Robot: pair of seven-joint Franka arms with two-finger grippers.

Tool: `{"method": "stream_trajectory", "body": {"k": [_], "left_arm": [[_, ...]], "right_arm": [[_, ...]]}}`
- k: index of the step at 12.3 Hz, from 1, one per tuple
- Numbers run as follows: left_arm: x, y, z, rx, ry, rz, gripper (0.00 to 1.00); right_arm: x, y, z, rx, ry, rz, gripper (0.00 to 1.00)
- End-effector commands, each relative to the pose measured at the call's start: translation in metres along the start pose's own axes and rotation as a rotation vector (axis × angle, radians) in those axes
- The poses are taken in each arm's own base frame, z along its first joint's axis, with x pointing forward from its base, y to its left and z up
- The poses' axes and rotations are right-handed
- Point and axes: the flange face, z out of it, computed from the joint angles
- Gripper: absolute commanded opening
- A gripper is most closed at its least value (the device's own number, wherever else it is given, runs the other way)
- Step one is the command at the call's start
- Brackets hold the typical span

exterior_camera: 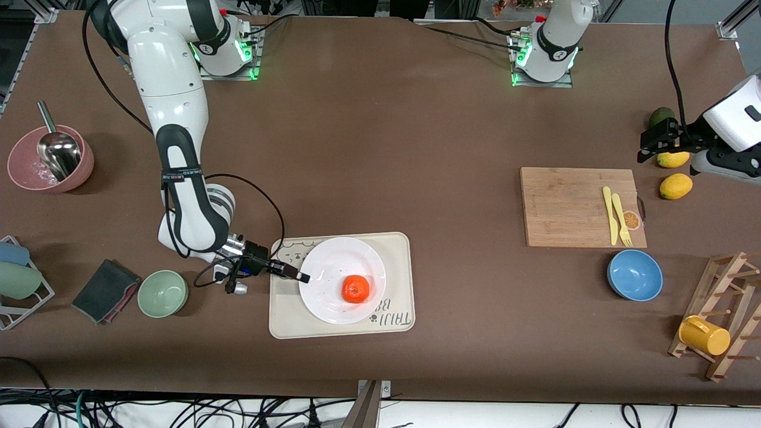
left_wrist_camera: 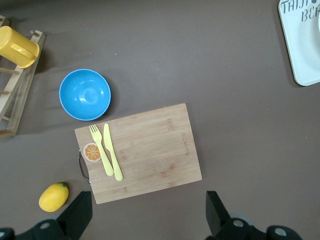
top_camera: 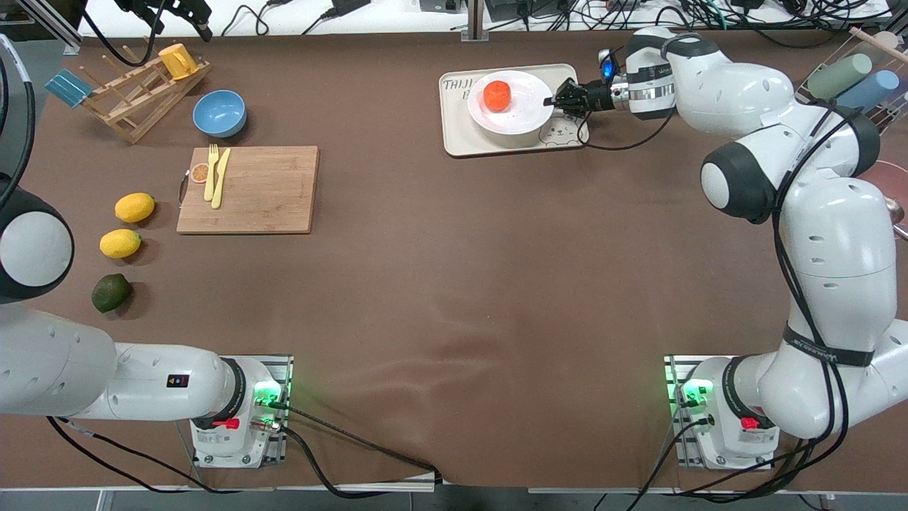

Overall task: Place orange and plate with both arms
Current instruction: 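Slide the plate with the right gripper onto the bear tray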

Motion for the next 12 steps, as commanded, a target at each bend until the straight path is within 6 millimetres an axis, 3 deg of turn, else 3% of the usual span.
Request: {"method": "stream_trajectory", "body": {"k": [1, 2, 4, 7, 9, 12], "left_arm": [[0.002, 0.0, -0.004, -0.013, -0.001, 0.015, 1.0], [0.002, 0.0, -0.004, -0.013, -0.001, 0.015, 1.0], [0.002, 0.0, -0.004, -0.013, -0.001, 0.015, 1.0], [0.002, 0.0, -0.004, -0.013, -0.001, 0.015, 1.0], [0.002, 0.0, -0.004, -0.013, -0.001, 0.015, 1.0], [0.002, 0.0, -0.004, -0.013, -0.001, 0.013, 1.0]], "right_arm": [[0.008, -0.002, -0.002, 0.007, 0.012, 0.004, 0.31], [0.009, -0.003, -0.004, 0.007, 0.011, 0.004, 0.49], [0.014, -0.005, -0.012, -0.01, 0.005, -0.016, 1.0], [0.03, -0.006, -0.041, -0.143, -0.066, -0.106, 1.0], [0.058, -0.033, -0.076, -0.264, -0.157, -0.162, 1.0], [0.079, -0.062, -0.13, -0.348, -0.25, -0.173, 1.0]]}}
